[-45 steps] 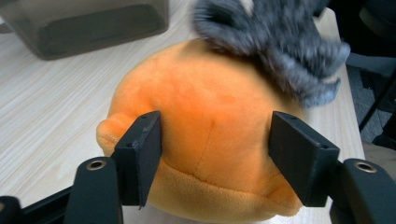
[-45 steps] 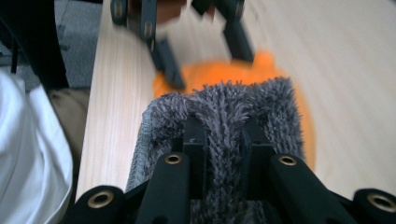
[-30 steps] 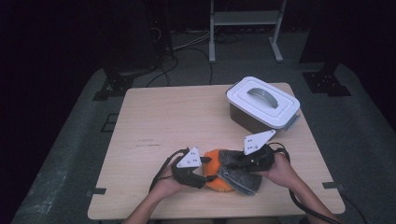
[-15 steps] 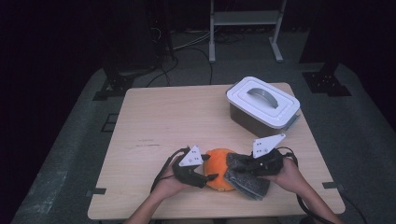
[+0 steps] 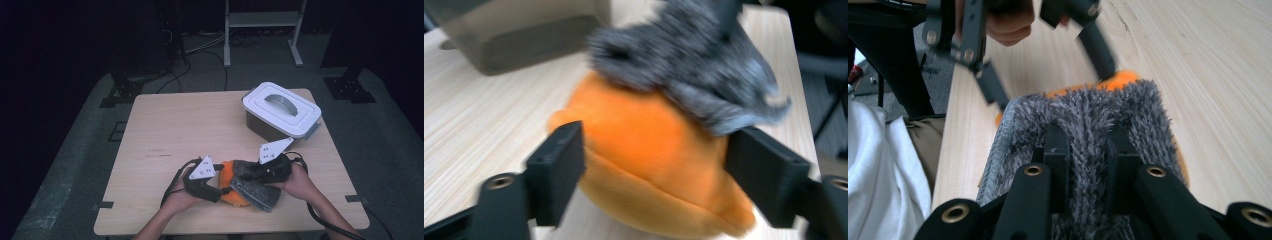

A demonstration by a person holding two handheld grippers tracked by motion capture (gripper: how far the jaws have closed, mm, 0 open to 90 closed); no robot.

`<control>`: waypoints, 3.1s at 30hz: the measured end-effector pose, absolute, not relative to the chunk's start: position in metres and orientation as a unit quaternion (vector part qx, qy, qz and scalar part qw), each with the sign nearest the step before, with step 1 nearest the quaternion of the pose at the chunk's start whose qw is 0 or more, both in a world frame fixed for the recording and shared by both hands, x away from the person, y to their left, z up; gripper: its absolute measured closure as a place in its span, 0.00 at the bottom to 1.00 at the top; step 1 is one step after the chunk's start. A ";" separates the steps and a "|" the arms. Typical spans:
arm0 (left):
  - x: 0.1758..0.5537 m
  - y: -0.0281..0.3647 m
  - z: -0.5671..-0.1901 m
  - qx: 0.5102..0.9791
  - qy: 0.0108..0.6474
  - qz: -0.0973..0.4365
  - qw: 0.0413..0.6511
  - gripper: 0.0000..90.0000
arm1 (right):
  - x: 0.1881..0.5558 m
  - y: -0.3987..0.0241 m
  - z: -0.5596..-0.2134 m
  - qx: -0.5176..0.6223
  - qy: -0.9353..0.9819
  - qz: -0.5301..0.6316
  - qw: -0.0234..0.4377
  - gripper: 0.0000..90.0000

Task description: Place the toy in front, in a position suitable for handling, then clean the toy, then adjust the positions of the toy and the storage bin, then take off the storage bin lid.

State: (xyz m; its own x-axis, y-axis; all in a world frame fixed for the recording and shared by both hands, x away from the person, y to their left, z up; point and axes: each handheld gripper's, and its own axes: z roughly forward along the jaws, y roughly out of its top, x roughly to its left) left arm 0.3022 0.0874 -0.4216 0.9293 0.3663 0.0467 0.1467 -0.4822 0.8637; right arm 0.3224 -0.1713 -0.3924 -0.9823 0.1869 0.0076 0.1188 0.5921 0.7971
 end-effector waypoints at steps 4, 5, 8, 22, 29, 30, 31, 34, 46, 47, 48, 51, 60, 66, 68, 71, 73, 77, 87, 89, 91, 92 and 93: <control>0.302 0.082 -0.426 0.860 0.145 0.098 0.479 0.22 | 0.311 -0.175 -0.396 0.078 0.890 0.448 0.034 0.84; 0.299 0.081 -0.426 0.863 0.134 0.103 0.477 0.25 | 0.309 -0.175 -0.397 0.076 0.891 0.446 0.034 0.84; 0.297 0.079 -0.424 0.868 0.117 0.112 0.470 0.32 | 0.307 -0.175 -0.391 0.069 0.896 0.438 0.038 0.84; 0.291 0.081 -0.426 0.871 0.095 0.125 0.465 0.37 | 0.315 -0.185 -0.390 0.082 0.894 0.439 0.037 0.84; 0.289 0.079 -0.425 0.875 0.073 0.137 0.458 0.37 | 0.316 -0.190 -0.382 0.086 0.895 0.435 0.049 0.84; 0.288 0.079 -0.425 0.874 0.071 0.138 0.460 0.37 | 0.317 -0.186 -0.379 0.082 0.893 0.439 0.049 0.84; 0.287 0.079 -0.425 0.874 0.069 0.139 0.460 0.36 | 0.318 -0.181 -0.376 0.077 0.892 0.442 0.050 0.84; 0.288 0.081 -0.426 0.875 0.071 0.139 0.458 0.36 | 0.322 -0.169 -0.372 0.064 0.896 0.436 0.054 0.84; 0.295 0.077 -0.428 0.872 0.100 0.097 0.469 0.28 | 0.312 -0.165 -0.388 0.059 0.898 0.434 0.041 0.84; 0.294 0.078 -0.426 0.872 0.098 0.099 0.469 0.33 | 0.312 -0.166 -0.387 0.056 0.899 0.433 0.044 0.84; 0.294 0.078 -0.426 0.872 0.095 0.102 0.470 0.36 | 0.312 -0.168 -0.386 0.057 0.899 0.433 0.043 0.84; 0.294 0.080 -0.424 0.873 0.089 0.106 0.467 0.41 | 0.315 -0.176 -0.385 0.064 0.897 0.435 0.039 0.84; 0.295 0.082 -0.425 0.872 0.077 0.114 0.470 0.41 | 0.317 -0.201 -0.385 0.097 0.898 0.426 0.043 0.84; 0.293 0.084 -0.425 0.874 0.067 0.118 0.467 0.40 | 0.322 -0.173 -0.368 0.061 0.894 0.441 0.052 0.84; 0.294 0.085 -0.426 0.873 0.067 0.118 0.468 0.40 | 0.322 -0.161 -0.366 0.048 0.896 0.438 0.054 0.83; 0.295 0.087 -0.427 0.873 0.070 0.114 0.468 0.40 | 0.321 -0.147 -0.368 0.033 0.905 0.421 0.057 0.83; 0.295 0.087 -0.428 0.873 0.070 0.113 0.469 0.40 | 0.321 -0.149 -0.371 0.037 0.905 0.420 0.051 0.83; 0.294 0.085 -0.427 0.874 0.062 0.118 0.468 0.40 | 0.323 -0.169 -0.374 0.064 0.897 0.434 0.045 0.83; 0.294 0.084 -0.427 0.875 0.060 0.120 0.465 0.39 | 0.325 -0.188 -0.380 0.089 0.898 0.428 0.037 0.83; 0.293 0.084 -0.428 0.874 0.063 0.119 0.467 0.39 | 0.323 -0.183 -0.376 0.078 0.896 0.434 0.043 0.83; 0.293 0.084 -0.428 0.875 0.059 0.121 0.465 0.39 | 0.320 -0.173 -0.371 0.064 0.892 0.446 0.039 0.83; 0.293 0.084 -0.428 0.875 0.060 0.121 0.465 0.39 | 0.318 -0.167 -0.370 0.054 0.894 0.443 0.041 0.83; 0.293 0.085 -0.428 0.875 0.061 0.121 0.465 0.39 | 0.317 -0.162 -0.370 0.047 0.899 0.434 0.044 0.83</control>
